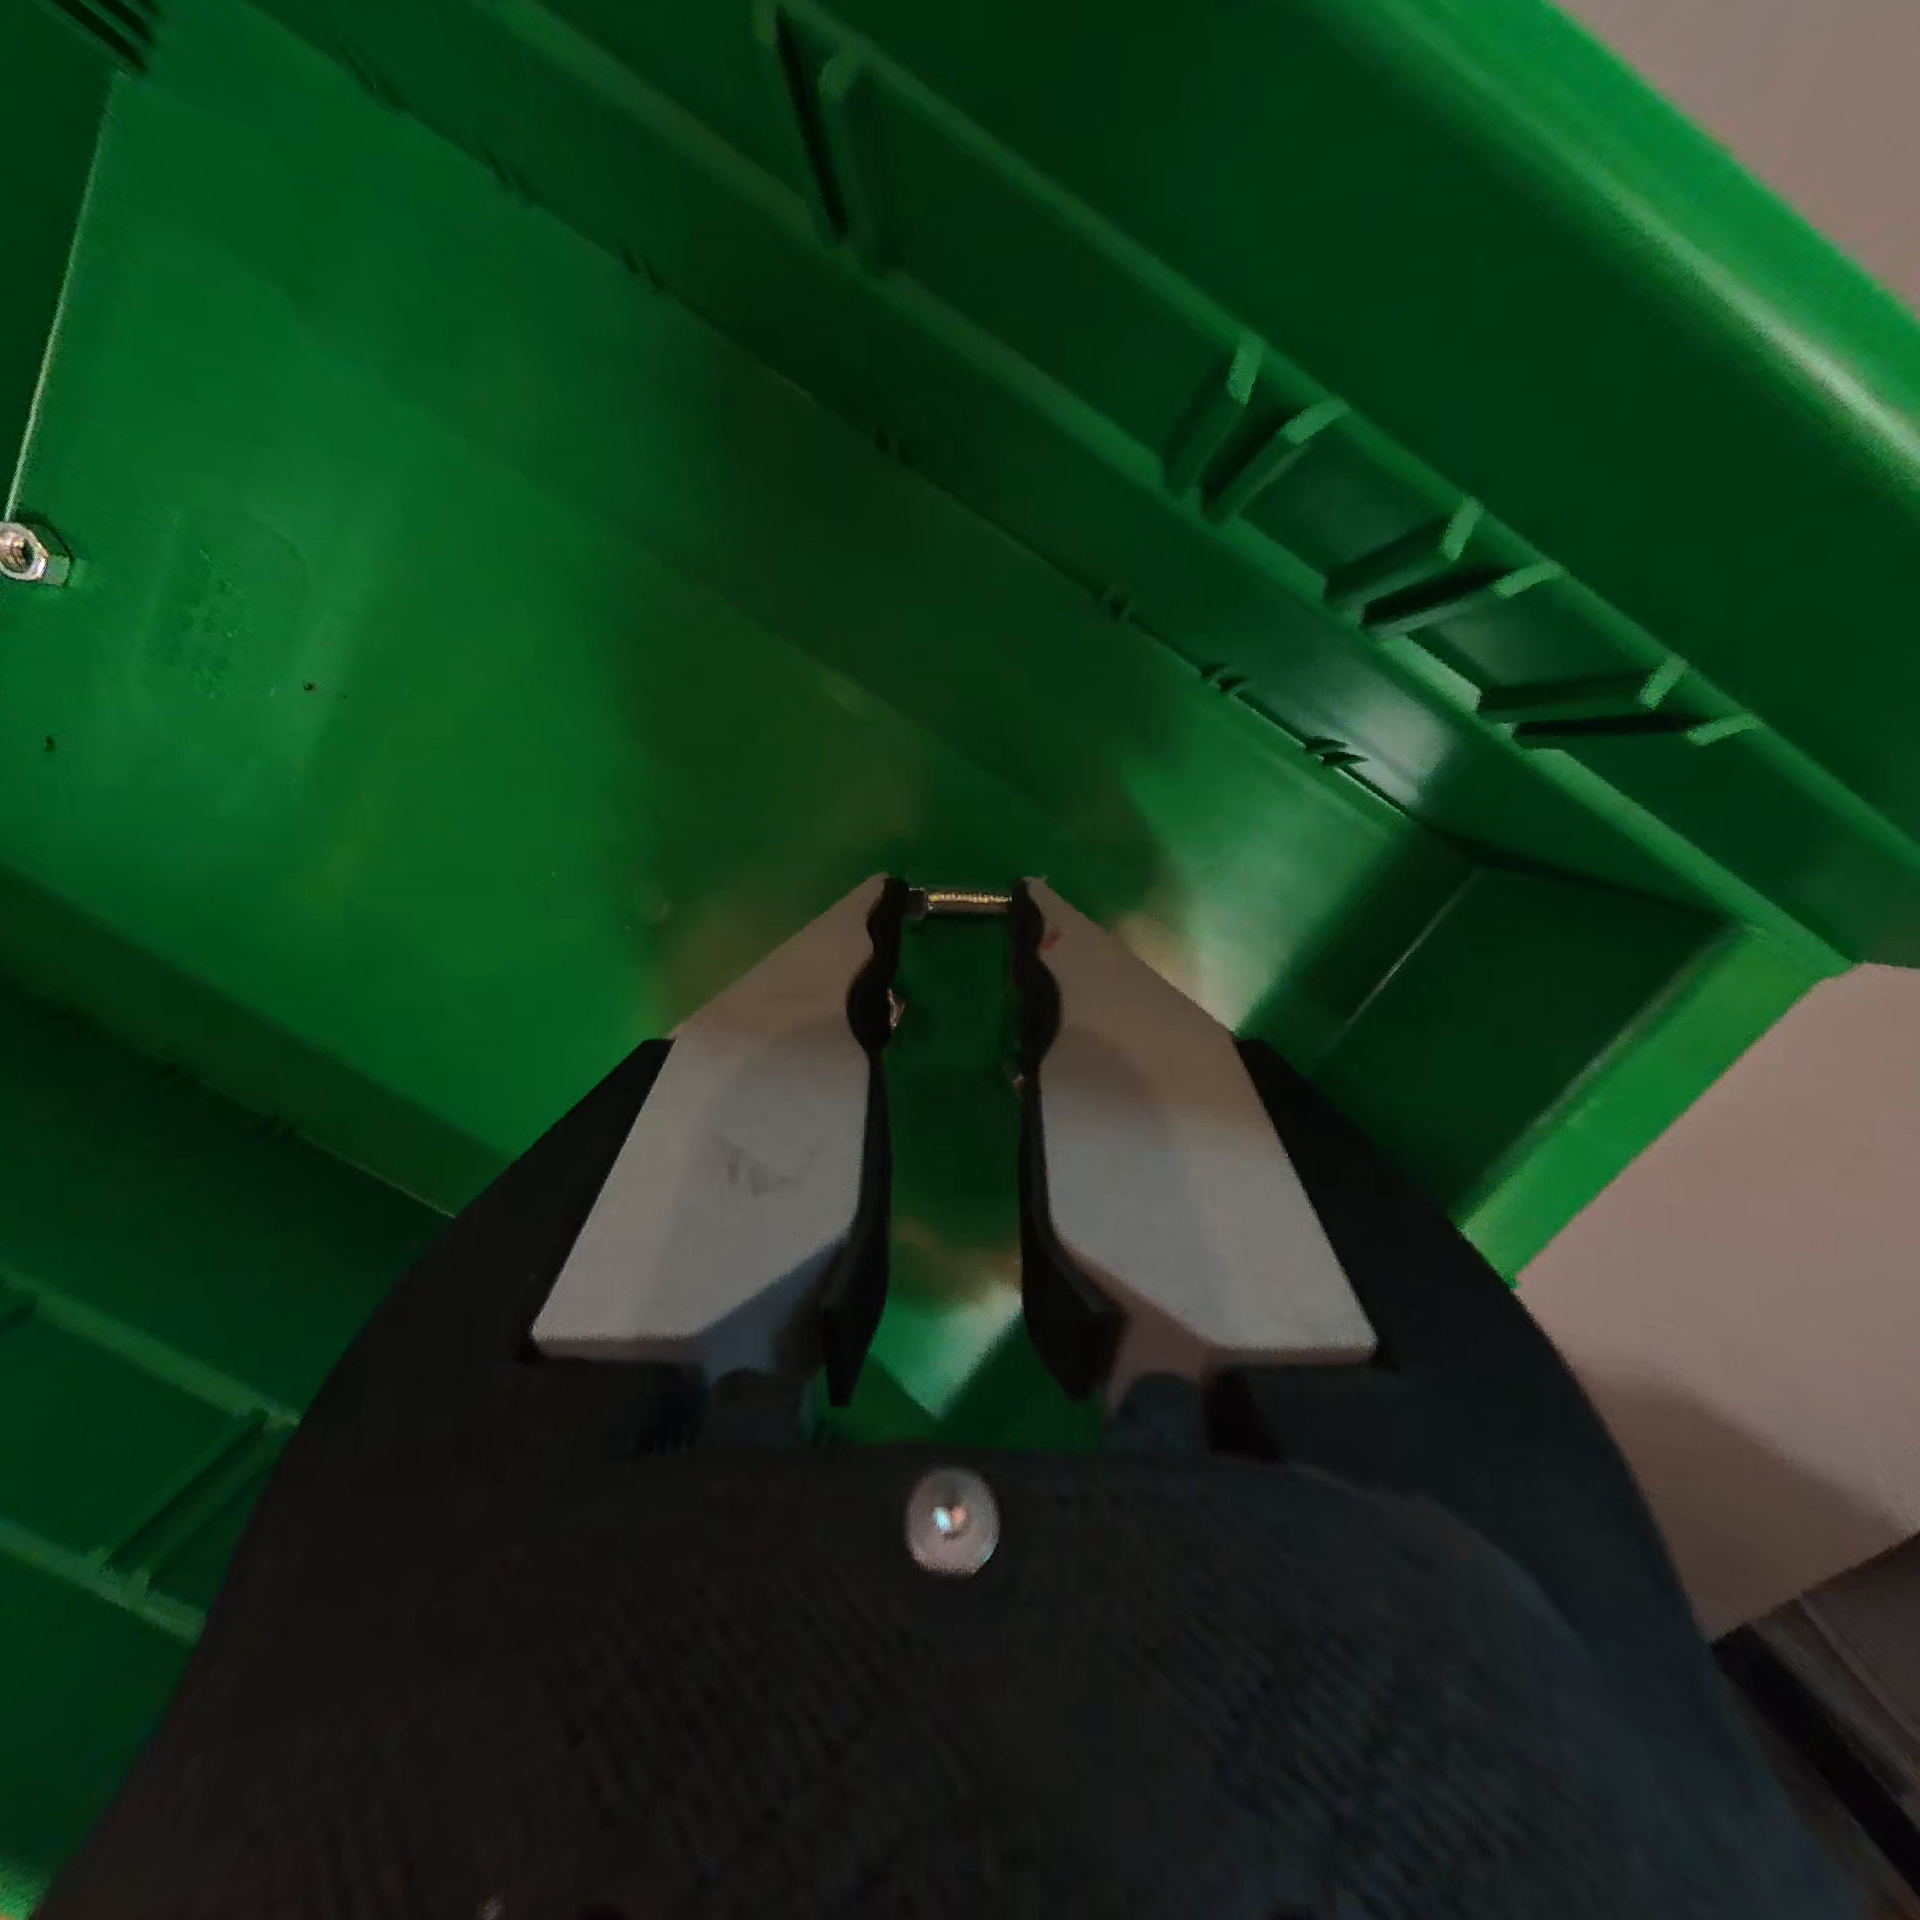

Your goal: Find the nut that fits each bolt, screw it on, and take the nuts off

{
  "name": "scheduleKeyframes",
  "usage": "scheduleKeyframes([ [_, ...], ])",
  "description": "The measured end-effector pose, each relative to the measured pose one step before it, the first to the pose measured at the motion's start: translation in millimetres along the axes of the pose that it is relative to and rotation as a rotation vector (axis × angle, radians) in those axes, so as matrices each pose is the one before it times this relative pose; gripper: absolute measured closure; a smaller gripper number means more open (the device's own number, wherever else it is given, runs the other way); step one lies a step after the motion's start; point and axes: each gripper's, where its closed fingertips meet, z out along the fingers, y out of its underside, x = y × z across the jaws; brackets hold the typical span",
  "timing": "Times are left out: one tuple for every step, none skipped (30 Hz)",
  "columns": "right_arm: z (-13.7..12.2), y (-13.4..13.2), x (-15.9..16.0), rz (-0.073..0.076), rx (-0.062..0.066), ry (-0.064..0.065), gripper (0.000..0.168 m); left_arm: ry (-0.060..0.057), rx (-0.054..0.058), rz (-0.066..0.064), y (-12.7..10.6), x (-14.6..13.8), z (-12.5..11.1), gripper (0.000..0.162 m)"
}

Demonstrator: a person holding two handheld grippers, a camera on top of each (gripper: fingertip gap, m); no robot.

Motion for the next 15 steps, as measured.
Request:
scheduleKeyframes([
  [0.01, 0.10, -0.32, -0.0042, -0.0013, 0.0008, 0.113, -0.0033, -0.0061, -0.0002, 0.76, 0.00, -0.53, 0.143],
  [0.12, 0.05, -0.39, -0.0039, -0.0014, 0.0008, 0.113, -0.0071, -0.0001, 0.0001, -0.26, -0.38, -1.32, 0.143],
  [0.06, -0.01, -0.40, -0.0038, -0.0005, 0.0004, 0.113, -0.0066, 0.0089, 0.0017, -1.81, 0.07, -2.74, 0.143],
  [-0.09, 0.00, -0.47, -0.0037, -0.0002, 0.0006, 0.114, -0.0049, 0.0130, 0.0002, -2.84, 0.41, -4.33, 0.143],
  [-0.01, -0.11, -0.22, -0.0030, 0.0001, 0.0007, 0.114, -0.0126, 0.0165, -0.0025, -3.63, -0.87, -5.89, 0.144],
  [-0.16, -0.01, -0.21, -0.0019, 0.0000, 0.0003, 0.114, -0.0183, 0.0189, -0.0032, -4.13, -1.75, -7.62, 0.143],
  [-0.04, -0.13, -0.17, -0.0014, -0.0002, 0.0001, 0.114, -0.0217, 0.0172, -0.0038, -4.06, -1.95, -8.83, 0.143],
  [-0.20, -0.13, -0.14, -0.0013, 0.0004, 0.0004, 0.114, -0.0274, 0.0224, -0.0016, -5.25, -1.93, -9.72, 0.143],
  [-0.32, -0.54, -0.21, -0.0011, 0.0017, -0.0001, 0.114, -0.0236, 0.0362, 0.0027, -8.33, 0.06, -10.41, 0.143],
  [-0.29, -0.72, -0.36, -0.0010, 0.0029, -0.0002, 0.114, -0.0097, 0.0489, 0.0044, -11.54, 3.85, -10.51, 0.143],
  [-0.21, -0.84, -0.45, -0.0010, 0.0035, -0.0003, 0.114, 0.0006, 0.0556, 0.0077, -14.12, 7.17, -10.20, 0.143],
  [0.03, -0.53, -0.44, -0.0013, 0.0017, -0.0003, 0.114, 0.0020, 0.0586, 0.0137, -15.98, 8.76, -9.55, 0.143],
  [0.14, -0.08, -0.51, -0.0017, -0.0009, -0.0007, 0.114, 0.0056, 0.0541, 0.0190, -16.30, 10.17, -8.12, 0.143],
  [0.26, 0.35, -0.49, -0.0024, -0.0025, -0.0002, 0.114, 0.0154, 0.0465, 0.0201, -15.73, 12.13, -6.16, 0.143],
  [0.13, 0.26, -0.13, -0.0037, -0.0020, 0.0013, 0.114, 0.0345, 0.0410, 0.0189, -15.02, 14.97, -3.66, 0.143],
])
